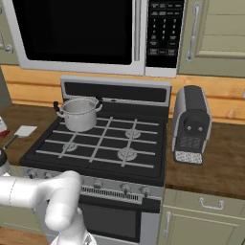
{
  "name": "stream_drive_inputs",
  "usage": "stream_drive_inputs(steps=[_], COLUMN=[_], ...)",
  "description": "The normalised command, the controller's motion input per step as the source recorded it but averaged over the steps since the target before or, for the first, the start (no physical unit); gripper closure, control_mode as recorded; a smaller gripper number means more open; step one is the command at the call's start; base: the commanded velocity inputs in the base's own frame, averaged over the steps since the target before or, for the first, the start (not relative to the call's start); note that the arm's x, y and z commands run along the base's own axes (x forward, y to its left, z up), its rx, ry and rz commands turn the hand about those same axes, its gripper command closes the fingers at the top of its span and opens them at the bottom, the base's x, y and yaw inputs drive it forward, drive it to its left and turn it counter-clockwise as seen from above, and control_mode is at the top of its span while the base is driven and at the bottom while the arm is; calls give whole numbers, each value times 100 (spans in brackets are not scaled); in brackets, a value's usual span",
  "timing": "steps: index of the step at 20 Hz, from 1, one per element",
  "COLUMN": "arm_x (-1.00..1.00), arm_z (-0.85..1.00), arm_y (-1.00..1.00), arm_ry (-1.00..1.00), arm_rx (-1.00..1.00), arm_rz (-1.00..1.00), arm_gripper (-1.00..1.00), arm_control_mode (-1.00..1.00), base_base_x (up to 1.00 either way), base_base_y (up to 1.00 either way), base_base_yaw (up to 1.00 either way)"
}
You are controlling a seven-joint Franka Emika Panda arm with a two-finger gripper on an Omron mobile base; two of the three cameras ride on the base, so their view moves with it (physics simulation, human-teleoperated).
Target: Put the lime and bell pepper in the pot. Retrieve the spatula and lightly stir the vegetables in the pot.
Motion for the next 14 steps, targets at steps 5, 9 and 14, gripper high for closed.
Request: stream_drive_inputs(steps=[5,9,14], arm_x=[-88,-76,-38], arm_z=[47,64,100], arm_y=[-73,-99,-90], arm_ry=[-25,-29,-19], arm_rx=[-13,-22,-33], arm_rz=[11,19,21], arm_gripper=[100,100,100], arm_control_mode=[-100,-100,-100], base_base_x=[0,0,0], base_base_y=[0,0,0], base_base_yaw=[0,0,0])
